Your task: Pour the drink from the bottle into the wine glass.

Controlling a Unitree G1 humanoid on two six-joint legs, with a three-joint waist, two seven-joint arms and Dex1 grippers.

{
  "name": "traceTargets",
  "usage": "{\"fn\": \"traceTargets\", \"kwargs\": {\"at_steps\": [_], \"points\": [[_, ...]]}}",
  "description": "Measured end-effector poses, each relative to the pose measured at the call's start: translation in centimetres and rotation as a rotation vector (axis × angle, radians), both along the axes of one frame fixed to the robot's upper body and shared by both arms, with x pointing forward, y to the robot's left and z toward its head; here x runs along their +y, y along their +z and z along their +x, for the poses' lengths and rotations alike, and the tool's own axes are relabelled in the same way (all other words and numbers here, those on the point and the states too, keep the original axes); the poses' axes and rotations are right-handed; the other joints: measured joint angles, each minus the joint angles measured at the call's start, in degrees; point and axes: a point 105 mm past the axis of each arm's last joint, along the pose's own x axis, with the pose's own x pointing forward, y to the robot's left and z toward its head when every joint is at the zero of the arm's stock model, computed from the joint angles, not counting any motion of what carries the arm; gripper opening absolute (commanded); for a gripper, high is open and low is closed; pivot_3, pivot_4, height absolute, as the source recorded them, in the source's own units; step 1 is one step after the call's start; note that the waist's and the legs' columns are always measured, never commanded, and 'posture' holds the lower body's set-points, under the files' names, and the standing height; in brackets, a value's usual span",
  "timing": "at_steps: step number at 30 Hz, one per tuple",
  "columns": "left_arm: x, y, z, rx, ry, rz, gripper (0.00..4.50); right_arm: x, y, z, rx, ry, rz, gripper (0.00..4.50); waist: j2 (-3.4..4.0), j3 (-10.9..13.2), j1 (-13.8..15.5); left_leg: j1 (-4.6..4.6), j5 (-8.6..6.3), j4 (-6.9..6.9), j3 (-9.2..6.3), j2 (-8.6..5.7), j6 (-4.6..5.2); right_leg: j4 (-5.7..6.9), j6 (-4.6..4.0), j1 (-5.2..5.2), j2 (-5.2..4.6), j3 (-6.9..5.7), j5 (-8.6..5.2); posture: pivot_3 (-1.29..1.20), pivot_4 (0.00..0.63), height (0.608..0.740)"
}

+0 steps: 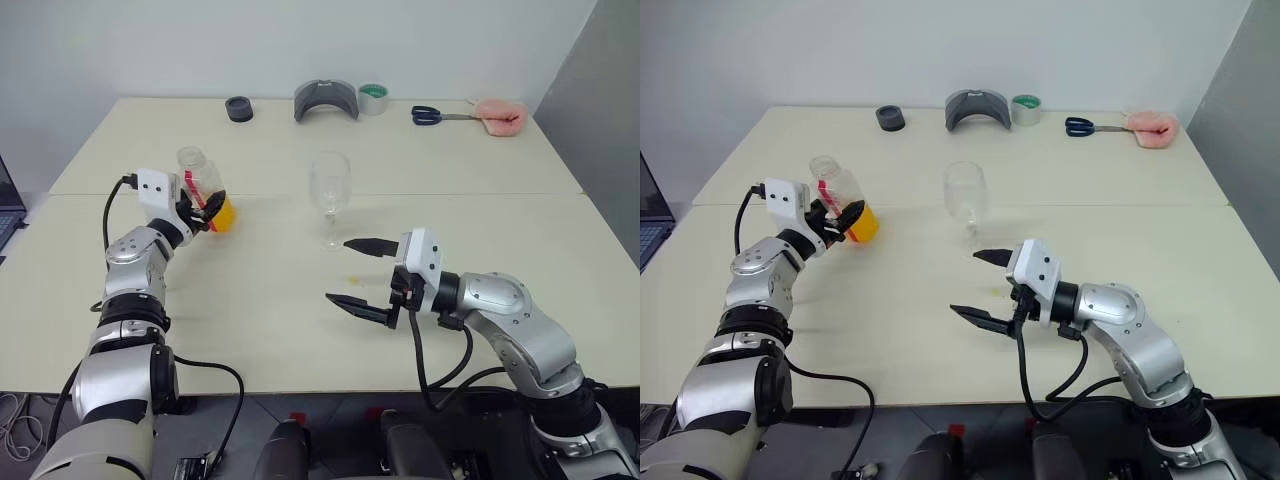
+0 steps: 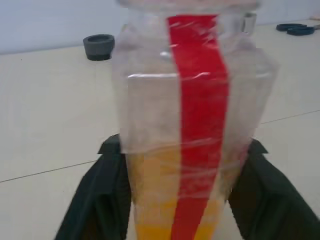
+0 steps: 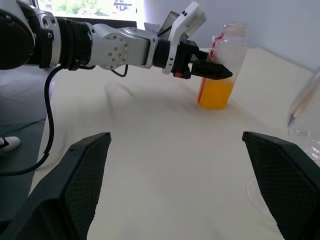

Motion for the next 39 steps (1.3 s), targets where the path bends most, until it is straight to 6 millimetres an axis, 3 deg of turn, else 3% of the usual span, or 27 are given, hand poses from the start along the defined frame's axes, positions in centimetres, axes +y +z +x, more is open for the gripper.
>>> {"fn": "traceTargets", "kwargs": {"at_steps": [12, 17, 23, 29, 35, 39], "points": [[-0.4, 0.1, 0.2, -0.004, -0.013, 0.013, 1.74, 0.2, 0.3, -0.1, -0.041, 0.006, 0.001, 4.5, -0.01, 0.0, 0.0, -0.02, 0.0, 0.01, -0.03, 0.0, 0.0, 0.01, 0.0, 0.0, 0.0, -0.02, 0.0, 0.0, 0.15, 0.74], [-3.9, 2.3, 0.7, -0.078, -0.121, 0.118, 1.74, -0.3, 0.6, 0.4, -0.044, -0.03, 0.017, 4.5, -0.1, 0.03, 0.18, -0.12, 0.01, 0.05, -0.07, -0.02, -0.02, -0.01, 0.0, -0.03, -0.03, -0.04, 0.0, 0.0, 0.15, 0.74], [-8.6, 6.3, 0.8, -0.263, -0.226, 0.415, 1.74, -1.6, 0.6, 2.2, -0.046, -0.161, 0.03, 4.5, -0.11, 0.03, 0.22, -0.08, 0.01, 0.04, -0.01, -0.01, -0.02, 0.01, 0.0, -0.04, -0.01, 0.01, 0.0, 0.0, 0.15, 0.74], [-12.3, 7.0, 0.4, -0.385, -0.308, 0.635, 1.74, -2.5, 2.1, 4.7, -0.086, -0.308, 0.121, 4.5, -0.11, 0.03, -0.12, -0.08, 0.01, 0.03, 0.01, -0.01, -0.01, 0.04, 0.0, -0.08, 0.01, 0.03, 0.01, 0.0, 0.15, 0.74], [-13.5, 9.1, 0.8, -0.508, -0.274, 0.769, 1.73, -3.6, 2.9, 6.1, -0.089, -0.364, 0.155, 4.5, -0.11, 0.03, -0.07, -0.09, 0.0, 0.02, 0.02, -0.04, 0.0, 0.03, 0.0, -0.08, 0.0, 0.03, 0.01, 0.0, 0.15, 0.74], [-13.7, 9.4, 1.0, -0.553, -0.259, 0.853, 1.72, -3.6, 2.8, 6.1, -0.073, -0.356, 0.161, 4.5, -0.11, 0.03, -0.17, -0.09, 0.0, 0.02, 0.01, -0.04, 0.0, 0.03, 0.0, -0.08, 0.01, 0.03, 0.01, 0.0, 0.15, 0.74]]}}
